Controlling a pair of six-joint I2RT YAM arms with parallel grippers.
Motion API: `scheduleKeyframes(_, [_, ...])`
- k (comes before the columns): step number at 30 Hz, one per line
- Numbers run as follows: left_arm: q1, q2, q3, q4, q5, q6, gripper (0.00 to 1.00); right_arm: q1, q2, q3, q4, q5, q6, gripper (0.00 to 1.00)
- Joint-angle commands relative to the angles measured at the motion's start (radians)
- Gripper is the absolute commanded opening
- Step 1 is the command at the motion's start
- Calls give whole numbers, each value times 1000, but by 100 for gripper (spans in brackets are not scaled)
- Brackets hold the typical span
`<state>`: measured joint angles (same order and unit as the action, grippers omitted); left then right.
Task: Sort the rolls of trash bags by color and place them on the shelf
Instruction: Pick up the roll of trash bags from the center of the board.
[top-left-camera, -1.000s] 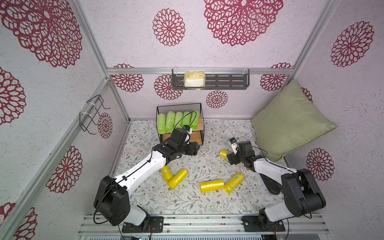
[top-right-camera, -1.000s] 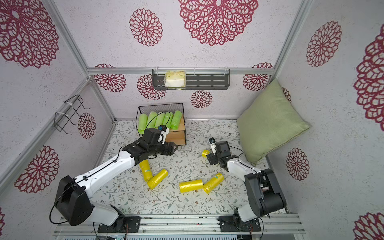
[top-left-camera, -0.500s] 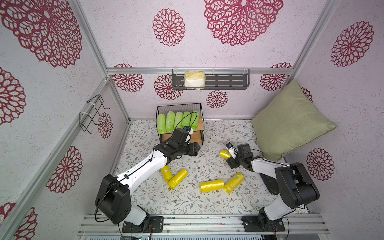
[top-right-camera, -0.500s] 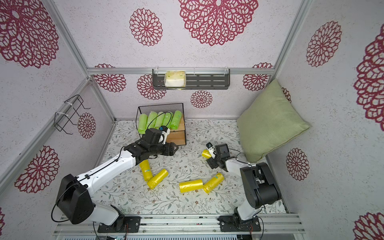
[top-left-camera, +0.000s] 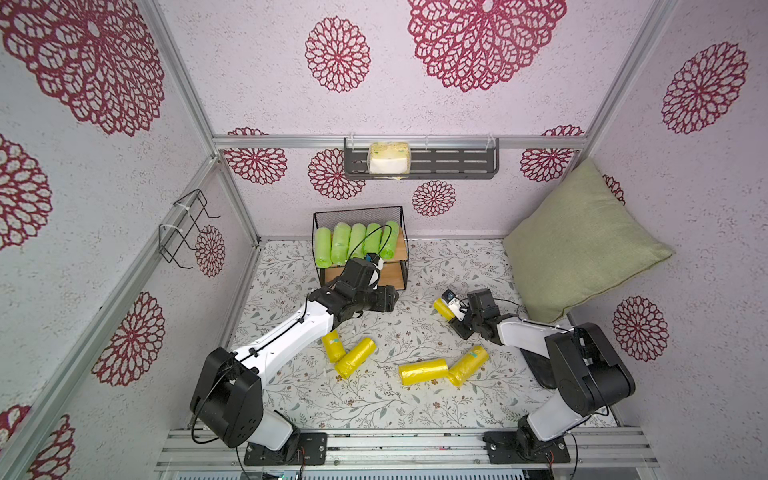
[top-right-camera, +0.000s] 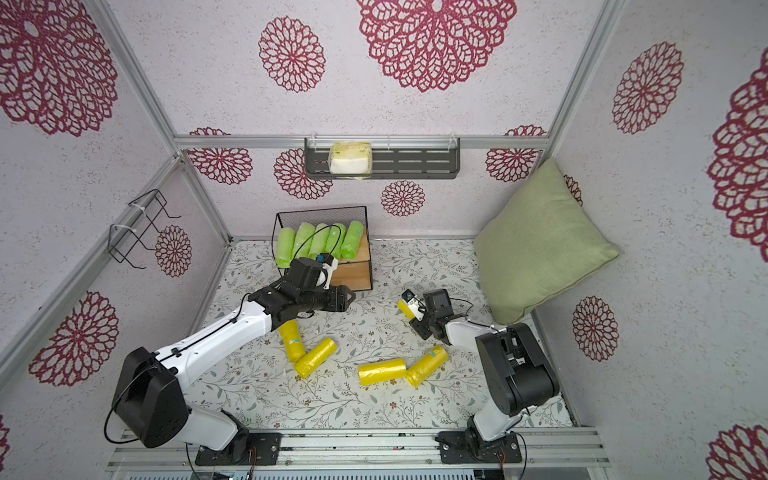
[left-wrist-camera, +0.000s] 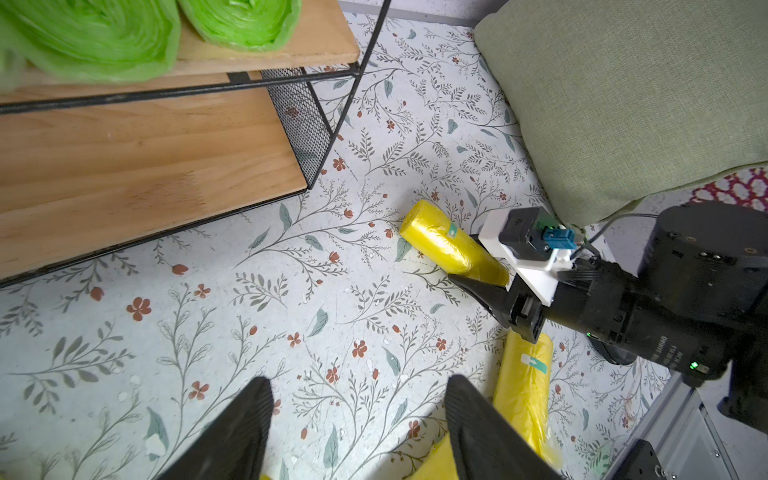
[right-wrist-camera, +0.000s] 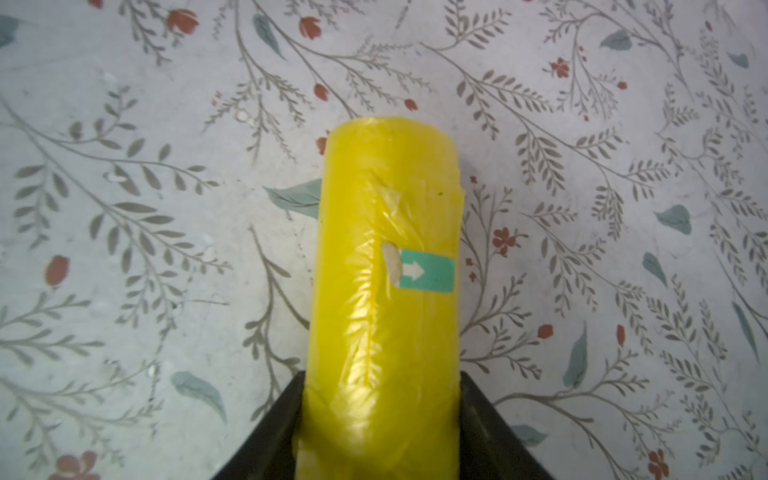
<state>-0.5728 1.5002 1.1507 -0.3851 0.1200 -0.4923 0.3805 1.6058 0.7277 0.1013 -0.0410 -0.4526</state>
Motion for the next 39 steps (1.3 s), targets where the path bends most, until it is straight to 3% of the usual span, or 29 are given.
scheduleKeyframes(1, [26,-26,-35,18,-3,-15,71,37,-48,-2,15,-66,3,45])
scheduleKeyframes(9, [69,-67,-89,38,32,-29,72,131,-115,-37,61,-162,22,34])
scheduleKeyframes(14, [103,-95,-138,107,131,-71,73,161,-218,-90,155,-263,55,31])
scheduleKeyframes(25, [103,-58,-155,313,609,-224,81,226,-405,-180,334,-370,78,30])
scheduleKeyframes(39, [44,59,-30,124,639,-123,80,247,-466,-226,420,-381,73,30])
